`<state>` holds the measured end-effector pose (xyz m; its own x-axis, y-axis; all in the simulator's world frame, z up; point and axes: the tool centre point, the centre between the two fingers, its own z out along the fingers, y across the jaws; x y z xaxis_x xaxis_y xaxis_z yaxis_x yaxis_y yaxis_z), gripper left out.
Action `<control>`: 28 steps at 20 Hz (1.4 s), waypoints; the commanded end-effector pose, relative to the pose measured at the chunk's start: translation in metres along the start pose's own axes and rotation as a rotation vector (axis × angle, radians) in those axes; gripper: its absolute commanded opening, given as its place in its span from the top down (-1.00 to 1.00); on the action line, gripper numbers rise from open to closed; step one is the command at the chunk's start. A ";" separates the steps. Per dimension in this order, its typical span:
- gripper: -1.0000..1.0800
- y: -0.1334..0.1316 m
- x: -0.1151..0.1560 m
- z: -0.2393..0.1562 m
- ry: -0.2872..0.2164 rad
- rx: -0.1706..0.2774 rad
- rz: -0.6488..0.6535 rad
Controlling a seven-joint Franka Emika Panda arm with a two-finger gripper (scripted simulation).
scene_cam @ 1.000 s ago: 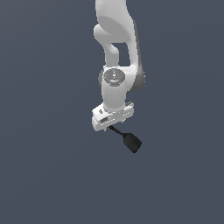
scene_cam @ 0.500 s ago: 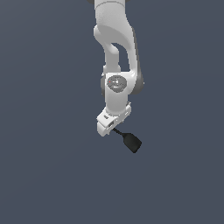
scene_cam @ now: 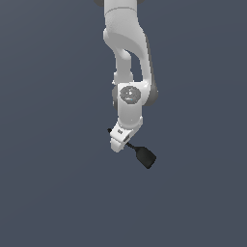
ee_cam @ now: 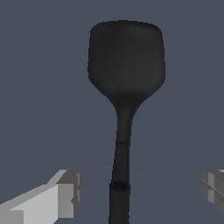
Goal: Pick up the object and move it to a goal position.
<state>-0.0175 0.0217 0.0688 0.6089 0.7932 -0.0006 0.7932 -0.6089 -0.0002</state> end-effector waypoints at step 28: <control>1.00 -0.001 0.000 0.052 0.000 0.000 -0.020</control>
<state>-0.0195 0.0245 0.0171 0.5906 0.8070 -0.0009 0.8070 -0.5906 -0.0026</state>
